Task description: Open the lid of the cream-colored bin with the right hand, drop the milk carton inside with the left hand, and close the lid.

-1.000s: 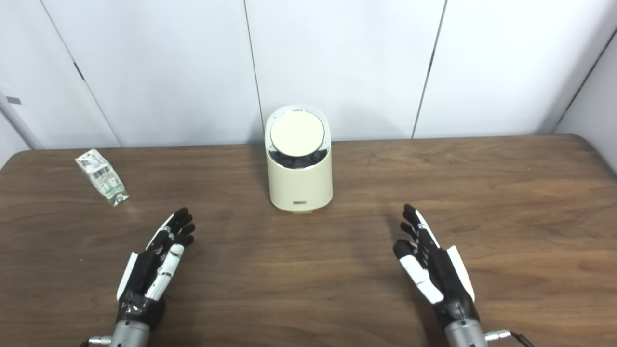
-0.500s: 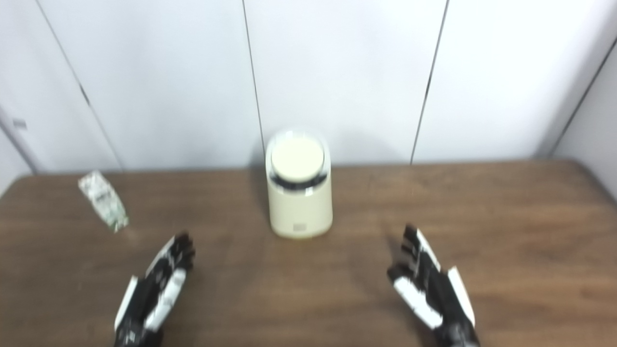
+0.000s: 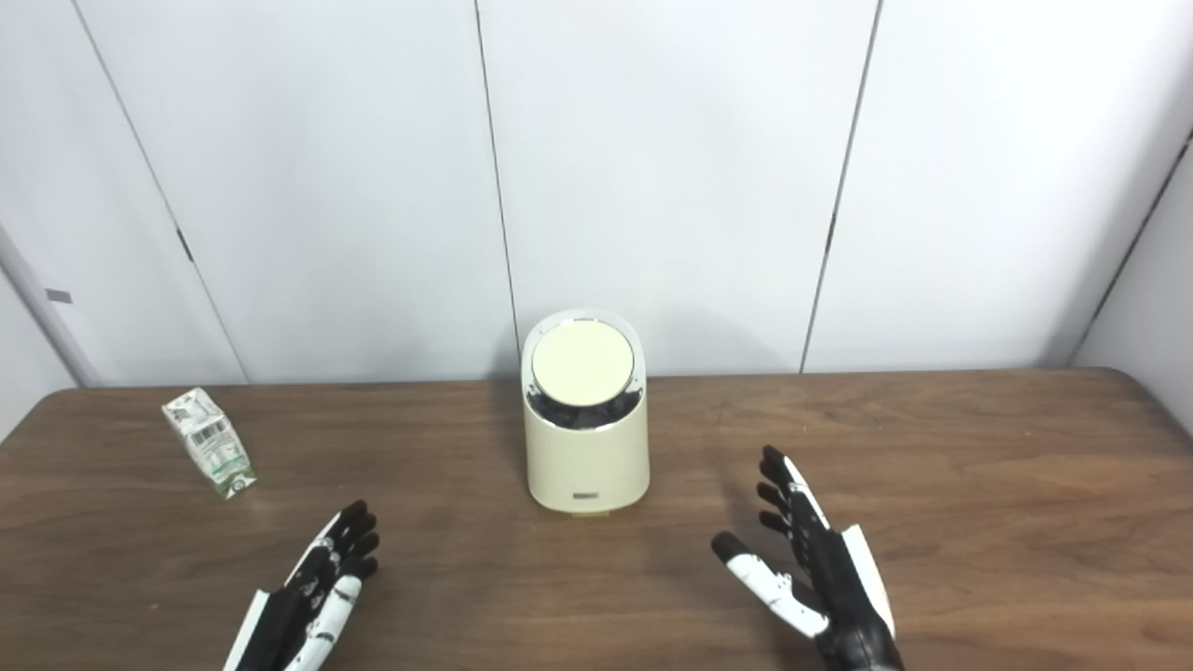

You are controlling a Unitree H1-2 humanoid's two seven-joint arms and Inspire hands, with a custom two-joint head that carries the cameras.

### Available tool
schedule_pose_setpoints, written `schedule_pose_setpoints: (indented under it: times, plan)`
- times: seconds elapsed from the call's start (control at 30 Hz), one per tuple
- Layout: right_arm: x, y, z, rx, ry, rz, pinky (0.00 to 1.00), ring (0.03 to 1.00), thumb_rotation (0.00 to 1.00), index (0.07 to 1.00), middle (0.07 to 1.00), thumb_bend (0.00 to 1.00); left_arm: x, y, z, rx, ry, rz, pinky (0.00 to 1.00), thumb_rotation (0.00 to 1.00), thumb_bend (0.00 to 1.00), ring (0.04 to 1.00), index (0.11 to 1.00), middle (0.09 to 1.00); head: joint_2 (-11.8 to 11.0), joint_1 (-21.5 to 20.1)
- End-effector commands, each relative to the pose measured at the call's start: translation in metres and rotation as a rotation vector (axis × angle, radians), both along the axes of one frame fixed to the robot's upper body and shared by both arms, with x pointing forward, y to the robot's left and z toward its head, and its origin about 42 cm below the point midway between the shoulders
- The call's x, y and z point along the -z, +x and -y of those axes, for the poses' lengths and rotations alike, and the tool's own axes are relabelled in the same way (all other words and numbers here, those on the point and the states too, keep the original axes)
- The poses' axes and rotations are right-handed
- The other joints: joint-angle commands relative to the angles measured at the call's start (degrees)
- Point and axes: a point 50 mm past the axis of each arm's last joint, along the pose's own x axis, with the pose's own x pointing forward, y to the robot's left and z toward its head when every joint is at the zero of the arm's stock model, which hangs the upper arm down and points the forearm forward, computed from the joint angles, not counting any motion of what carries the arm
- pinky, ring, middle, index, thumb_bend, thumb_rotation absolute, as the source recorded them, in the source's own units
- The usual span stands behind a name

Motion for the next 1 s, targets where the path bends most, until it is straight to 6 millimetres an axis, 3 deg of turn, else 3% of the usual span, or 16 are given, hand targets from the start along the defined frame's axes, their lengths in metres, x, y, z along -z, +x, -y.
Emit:
schedule_pose_setpoints:
  times: [0.0,0.2,0.6,0.8,0.97]
  plan:
    - [-0.029,0.016,-0.007,0.000,-0.017,0.098,0.86,0.909,0.57,0.936,0.941,0.67,0.019,-0.008,0.002,-0.006,-0.014,-0.057,0.98,0.55,0.22,0.924,0.962,0.934,0.1,0.0]
    - [-0.047,0.036,-0.016,0.021,-0.079,0.120,0.86,0.904,0.57,0.928,0.931,0.72,0.018,-0.010,0.002,-0.003,0.002,-0.055,0.97,0.55,0.22,0.924,0.960,0.933,0.5,-0.2]
    - [-0.085,0.075,-0.026,0.016,-0.063,0.179,0.81,0.890,0.45,0.913,0.916,0.79,0.019,-0.011,0.007,0.000,-0.014,-0.059,0.98,0.58,0.22,0.929,0.963,0.936,0.5,0.2]
    - [-0.120,0.089,-0.032,-0.008,-0.072,0.199,0.89,0.924,0.42,0.926,0.931,0.77,0.019,-0.010,0.008,-0.009,-0.023,-0.060,0.98,0.58,0.22,0.928,0.958,0.937,0.5,0.2]
    - [-0.146,0.107,-0.042,-0.011,-0.113,0.219,0.86,0.924,0.41,0.921,0.931,0.77,0.020,-0.009,0.009,-0.007,-0.034,-0.055,0.98,0.60,0.22,0.927,0.961,0.939,0.4,0.5]
